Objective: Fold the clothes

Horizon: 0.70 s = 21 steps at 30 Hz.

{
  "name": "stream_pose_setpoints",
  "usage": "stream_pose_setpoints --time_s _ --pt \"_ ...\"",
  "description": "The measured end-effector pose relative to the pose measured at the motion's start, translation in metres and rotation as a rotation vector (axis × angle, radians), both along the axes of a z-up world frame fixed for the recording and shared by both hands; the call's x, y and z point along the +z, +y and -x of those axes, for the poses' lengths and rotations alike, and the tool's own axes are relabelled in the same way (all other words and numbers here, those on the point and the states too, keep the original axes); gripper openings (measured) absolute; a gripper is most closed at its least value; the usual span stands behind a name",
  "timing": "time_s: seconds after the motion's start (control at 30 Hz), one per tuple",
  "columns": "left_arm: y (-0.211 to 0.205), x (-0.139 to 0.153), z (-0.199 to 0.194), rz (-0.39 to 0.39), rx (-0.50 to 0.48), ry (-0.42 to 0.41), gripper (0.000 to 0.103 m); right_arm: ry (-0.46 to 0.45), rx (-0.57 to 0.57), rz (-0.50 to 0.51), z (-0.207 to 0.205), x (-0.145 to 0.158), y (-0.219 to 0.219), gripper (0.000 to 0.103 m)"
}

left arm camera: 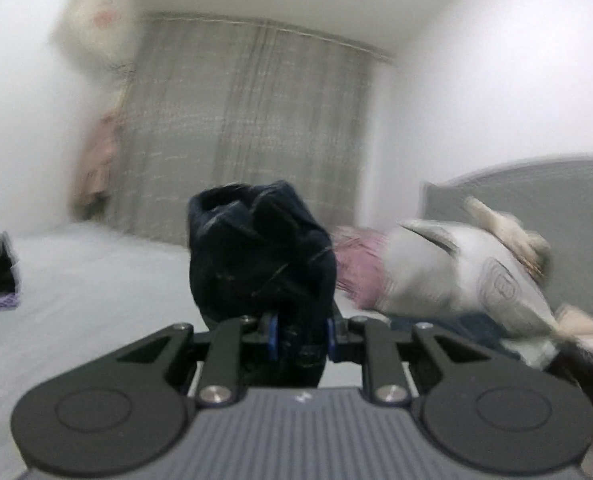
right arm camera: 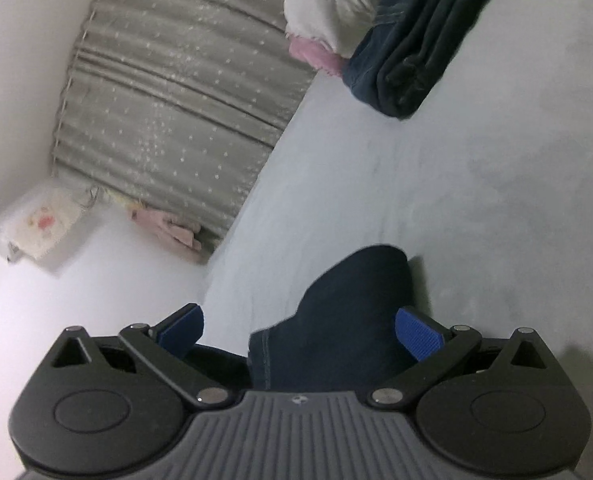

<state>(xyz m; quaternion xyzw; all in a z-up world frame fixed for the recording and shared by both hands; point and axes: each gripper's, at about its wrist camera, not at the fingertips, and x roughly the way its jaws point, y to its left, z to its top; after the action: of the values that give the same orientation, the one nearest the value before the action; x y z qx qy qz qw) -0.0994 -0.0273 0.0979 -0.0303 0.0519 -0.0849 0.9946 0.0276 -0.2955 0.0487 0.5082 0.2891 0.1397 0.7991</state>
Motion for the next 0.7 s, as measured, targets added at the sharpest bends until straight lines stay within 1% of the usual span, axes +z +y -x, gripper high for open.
stream_pose_setpoints --time_s 0.1,0.17,0.23,0.27,0.3,0.33,0.37,0.4,0.43,0.47,0.53,0.57,0.6,0.7 --pt "-0.031 -0.013 0.007 -0.085 -0.078 0.025 0.018 -0.004 -0.017 -0.043 0.003 0.002 -0.013 0.103" --pt "-0.059 -0.031 0.009 -0.175 -0.164 0.094 0.018 0.0 -0.029 -0.088 0.006 0.0 -0.021 0.103" --pt "-0.08 -0.047 0.009 -0.274 -0.227 0.162 0.018 0.009 -0.051 -0.135 0.002 -0.004 -0.027 0.103" --pt "-0.087 -0.052 0.01 -0.308 -0.245 0.184 0.019 0.015 -0.059 -0.155 0.003 -0.006 -0.03 0.103" --pt "-0.095 -0.06 0.01 -0.358 -0.271 0.223 0.021 0.024 -0.065 -0.174 0.003 -0.009 -0.033 0.103" --pt "-0.104 -0.071 0.01 -0.423 -0.301 0.267 0.025 0.035 -0.064 -0.187 0.002 -0.011 -0.034 0.103" --pt "-0.107 -0.077 0.011 -0.459 -0.319 0.271 0.027 0.047 -0.064 -0.2 0.002 -0.014 -0.035 0.103" --pt "-0.107 -0.08 0.012 -0.477 -0.333 0.254 0.033 0.058 -0.063 -0.213 0.001 -0.017 -0.035 0.103" --pt "-0.105 -0.08 0.013 -0.478 -0.36 0.253 0.042 0.068 -0.061 -0.223 0.0 -0.019 -0.036 0.103" --pt "-0.102 -0.077 0.013 -0.449 -0.41 0.263 0.048 0.074 -0.051 -0.221 -0.001 -0.02 -0.033 0.103" --pt "-0.095 -0.07 0.015 -0.377 -0.517 0.281 0.078 0.085 -0.031 -0.217 -0.004 -0.021 -0.027 0.103" --pt "-0.092 -0.069 0.019 -0.364 -0.546 0.277 0.08 0.09 -0.02 -0.215 -0.005 -0.022 -0.025 0.103" --pt "-0.091 -0.067 0.022 -0.37 -0.557 0.267 0.08 0.092 -0.004 -0.209 -0.007 -0.022 -0.02 0.103" --pt "-0.082 -0.057 0.024 -0.336 -0.553 0.241 0.08 0.087 0.041 -0.153 -0.013 -0.021 -0.006 0.103"
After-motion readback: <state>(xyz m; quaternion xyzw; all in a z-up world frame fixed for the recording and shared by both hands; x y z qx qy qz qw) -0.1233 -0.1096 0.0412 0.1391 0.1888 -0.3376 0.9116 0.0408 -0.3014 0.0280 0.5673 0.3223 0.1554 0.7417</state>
